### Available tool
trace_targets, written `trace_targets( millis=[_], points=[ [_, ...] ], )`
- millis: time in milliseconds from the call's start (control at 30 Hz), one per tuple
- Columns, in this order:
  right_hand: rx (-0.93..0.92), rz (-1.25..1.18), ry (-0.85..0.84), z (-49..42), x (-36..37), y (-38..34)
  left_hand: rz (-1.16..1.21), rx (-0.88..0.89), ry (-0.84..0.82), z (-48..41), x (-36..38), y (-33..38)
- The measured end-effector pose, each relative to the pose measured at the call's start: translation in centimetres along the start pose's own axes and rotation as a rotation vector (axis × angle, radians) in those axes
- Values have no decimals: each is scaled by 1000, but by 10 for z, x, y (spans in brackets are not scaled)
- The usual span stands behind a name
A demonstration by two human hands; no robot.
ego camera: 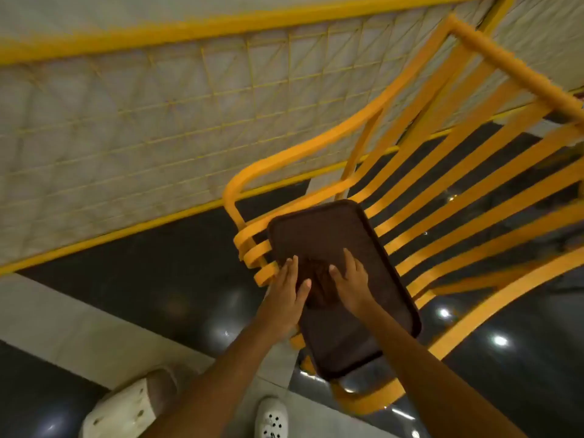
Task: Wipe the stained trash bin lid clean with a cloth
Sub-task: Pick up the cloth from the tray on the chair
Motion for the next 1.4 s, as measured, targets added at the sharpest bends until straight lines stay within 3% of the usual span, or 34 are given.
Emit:
trace_targets(
  millis=[200,433,600,767,900,1100,1200,1400],
  points=[
    [70,-41,-73,-35,42,52,230,-228,-7,-45,42,-37],
    [92,-81,50,-71,71,81,411,-382,47,-81,76,-57],
    [272,64,26,-82,82,90,573,-476,15,-86,80,-66],
    [299,-288,35,-82,79,69,713,-518,-19,-81,63,-68],
    [146,-469,90,-65,65,27,906,-456,112,-68,29,-77],
    [-82,-637,94,-35,74,-44,943,-250,288,-36,-29,-98],
    [-117,-645,48,-14,104,-72,966,-175,321,-10,-52,-112],
    [-141,-739,-144,42,207,-117,1043,-205,328,46,-85,-191]
  ],
)
Point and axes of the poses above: each hand's wrist, its own z-axis away from the middle knuckle, its own x-axis out of the palm, y = z × x, the point moved 1 cm from there along -z, towards the middle knuckle, and after that the axes turned 5 degrees about -x, right-handed, at the moved point
